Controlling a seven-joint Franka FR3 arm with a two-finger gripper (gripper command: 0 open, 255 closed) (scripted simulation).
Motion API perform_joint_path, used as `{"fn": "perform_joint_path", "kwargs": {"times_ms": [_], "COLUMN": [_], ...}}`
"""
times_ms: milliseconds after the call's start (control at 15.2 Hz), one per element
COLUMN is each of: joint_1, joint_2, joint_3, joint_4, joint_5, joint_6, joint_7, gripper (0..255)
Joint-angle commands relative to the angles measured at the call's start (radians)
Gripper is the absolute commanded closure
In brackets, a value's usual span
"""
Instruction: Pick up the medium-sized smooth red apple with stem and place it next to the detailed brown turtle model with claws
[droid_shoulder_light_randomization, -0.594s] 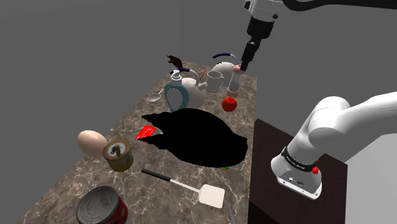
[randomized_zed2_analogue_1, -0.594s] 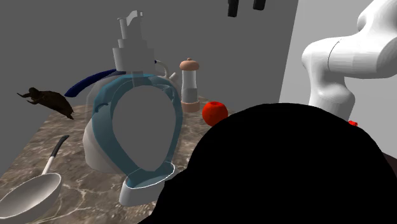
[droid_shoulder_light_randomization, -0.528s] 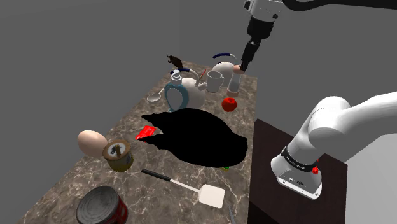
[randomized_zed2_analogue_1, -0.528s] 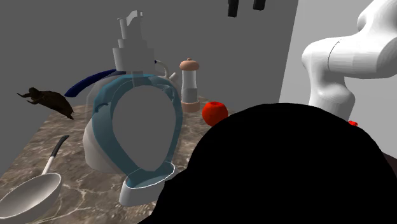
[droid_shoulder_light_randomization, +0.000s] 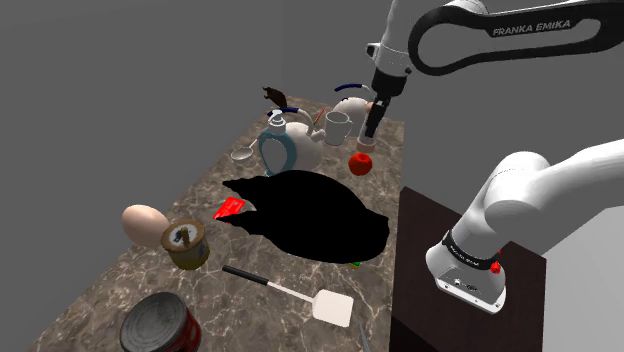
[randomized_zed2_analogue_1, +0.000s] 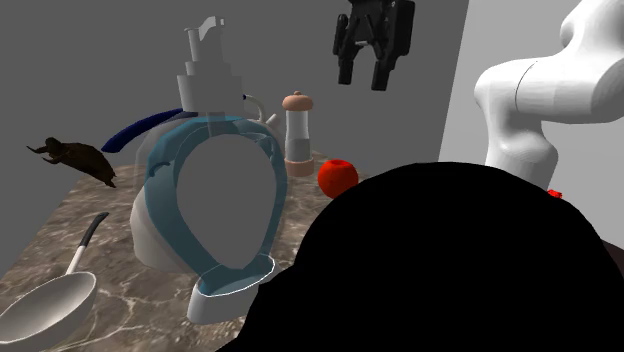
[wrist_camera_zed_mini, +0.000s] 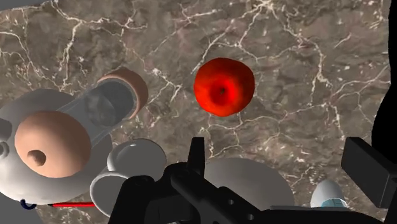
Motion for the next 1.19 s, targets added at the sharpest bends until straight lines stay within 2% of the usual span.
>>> {"fn": "perform_joint_path", "kwargs": {"times_ms": [0, 462, 990, 1122], "joint_1": [-0.003, -0.029, -0.045, -0.045], "joint_2": [0.043, 0.228, 0.323, 0.322], "joint_3": [-0.001, -0.009, -0.01, -0.01], "joint_4": [-0.038, -0.137, -0.179, -0.179], "joint_5": [-0.014, -0.081, -0.105, -0.105], "joint_6": [0.086, 0.377, 0.514, 0.514], "joint_7": [-0.012, -0.043, -0.03, -0.03], "gripper": [0, 0, 0, 0]}}
